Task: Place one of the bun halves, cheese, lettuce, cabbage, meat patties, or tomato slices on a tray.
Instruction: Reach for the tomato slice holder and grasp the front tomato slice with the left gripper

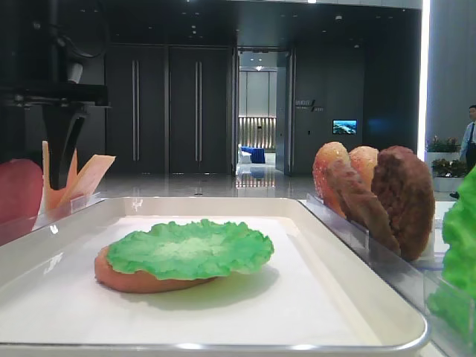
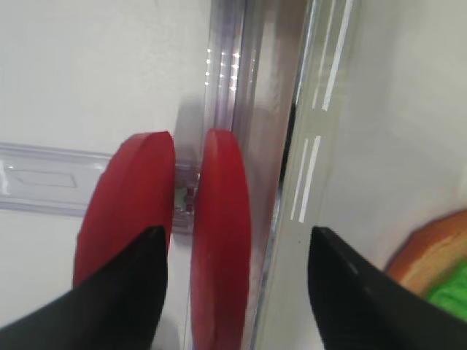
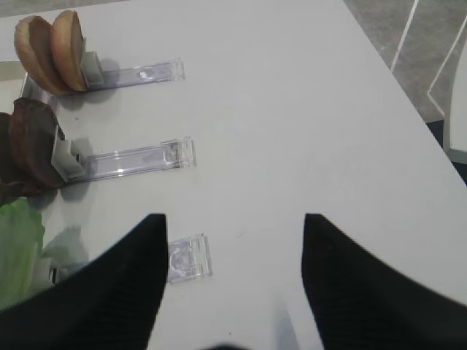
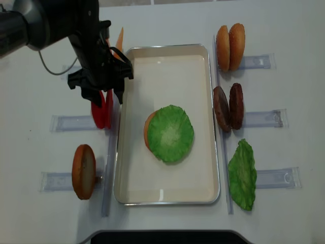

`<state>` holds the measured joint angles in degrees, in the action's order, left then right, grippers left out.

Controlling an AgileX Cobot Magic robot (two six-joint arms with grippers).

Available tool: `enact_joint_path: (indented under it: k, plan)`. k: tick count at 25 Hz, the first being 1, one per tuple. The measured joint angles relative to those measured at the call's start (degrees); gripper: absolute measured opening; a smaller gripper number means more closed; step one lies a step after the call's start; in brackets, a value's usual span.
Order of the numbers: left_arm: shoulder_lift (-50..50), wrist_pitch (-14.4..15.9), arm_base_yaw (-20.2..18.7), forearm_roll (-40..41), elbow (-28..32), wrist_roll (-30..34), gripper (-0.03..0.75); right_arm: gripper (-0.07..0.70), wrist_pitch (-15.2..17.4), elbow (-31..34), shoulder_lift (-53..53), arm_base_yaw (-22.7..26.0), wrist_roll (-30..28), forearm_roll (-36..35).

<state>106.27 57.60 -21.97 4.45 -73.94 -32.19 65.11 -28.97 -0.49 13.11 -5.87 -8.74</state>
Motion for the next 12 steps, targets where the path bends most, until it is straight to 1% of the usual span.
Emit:
enact_joint_path:
  k: [2,3,4,7,8,9,12]
  plan:
    - [0.5,0.2,0.0,0.0,0.0,0.0,0.454,0.391,0.0,0.0,0.0,0.0,0.0,0.0]
    - [0.6,0.3,0.0,0.0,0.0,0.0,0.423,0.391,0.0,0.0,0.0,0.0,0.0,0.0]
    - [0.6,0.4,0.0,0.1,0.0,0.0,0.370,0.391,0.0,0.0,0.0,0.0,0.0,0.0]
    - [0.7,0.8,0.0,0.3,0.0,0.7,0.141,0.391,0.0,0.0,0.0,0.0,0.0,0.0]
    - [0.7,1.1,0.0,0.5,0.0,1.1,0.088,0.391,0.0,0.0,0.0,0.0,0.0,0.0]
    - [0.7,1.3,0.0,0.8,0.0,1.3,0.065,0.391,0.0,0.0,0.0,0.0,0.0,0.0]
    - [0.7,1.4,0.0,0.2,-0.4,2.4,0.060,0.391,0.0,0.0,0.0,0.0,0.0,0.0]
